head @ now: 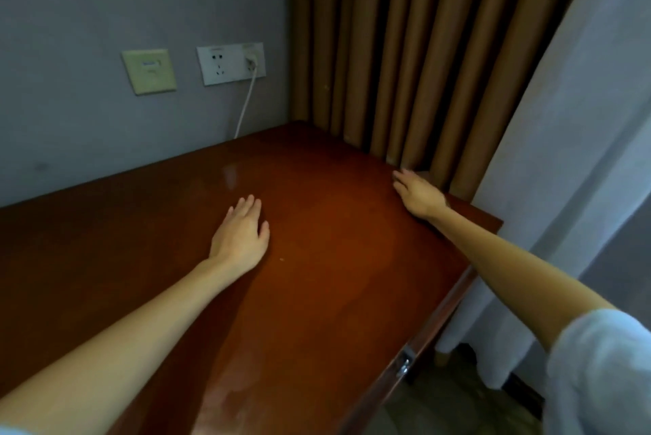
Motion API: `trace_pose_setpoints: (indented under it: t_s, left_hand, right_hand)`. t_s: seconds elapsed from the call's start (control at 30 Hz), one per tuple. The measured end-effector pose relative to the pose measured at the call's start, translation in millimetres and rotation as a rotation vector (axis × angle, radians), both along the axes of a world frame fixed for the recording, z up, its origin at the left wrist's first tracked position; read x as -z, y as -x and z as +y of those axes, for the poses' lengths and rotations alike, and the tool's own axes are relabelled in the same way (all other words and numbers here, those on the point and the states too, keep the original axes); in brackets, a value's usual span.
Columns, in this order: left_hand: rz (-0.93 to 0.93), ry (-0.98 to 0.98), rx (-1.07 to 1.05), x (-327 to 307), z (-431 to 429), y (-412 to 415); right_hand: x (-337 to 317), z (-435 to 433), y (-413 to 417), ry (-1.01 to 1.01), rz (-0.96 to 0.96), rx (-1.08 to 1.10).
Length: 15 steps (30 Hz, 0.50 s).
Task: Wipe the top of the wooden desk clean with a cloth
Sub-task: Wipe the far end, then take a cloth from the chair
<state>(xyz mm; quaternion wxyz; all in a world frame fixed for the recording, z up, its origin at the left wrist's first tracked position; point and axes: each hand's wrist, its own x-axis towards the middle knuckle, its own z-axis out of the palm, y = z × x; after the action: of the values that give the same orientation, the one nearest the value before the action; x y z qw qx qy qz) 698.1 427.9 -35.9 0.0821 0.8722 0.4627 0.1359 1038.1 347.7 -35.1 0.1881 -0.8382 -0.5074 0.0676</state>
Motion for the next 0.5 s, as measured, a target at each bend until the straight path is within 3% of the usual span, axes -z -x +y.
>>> trace_pose_setpoints:
  t_s: [0.2, 0.33, 0.43, 0.5]
  left_hand:
    - [0.030, 0.059, -0.081, 3.4, -5.6, 33.6]
    - [0.018, 0.060, -0.092, 2.5, -14.7, 52.5]
    - [0.036, 0.078, -0.144, 0.2, -14.0, 79.8]
    - [0.046, 0.080, -0.188, -2.4, -7.9, 95.8]
  right_hand:
    - [2.9, -35.9, 170.1, -0.088, -0.146, -0.541]
    - [8.7, -77.9, 270.4, -0.194, -0.082, -0.912]
    - [-5.7, -82.2, 259.3, -0.156, 0.157, -0.956]
    - [-22.2, -66.8, 223.3, -0.249, 0.357, -0.800]
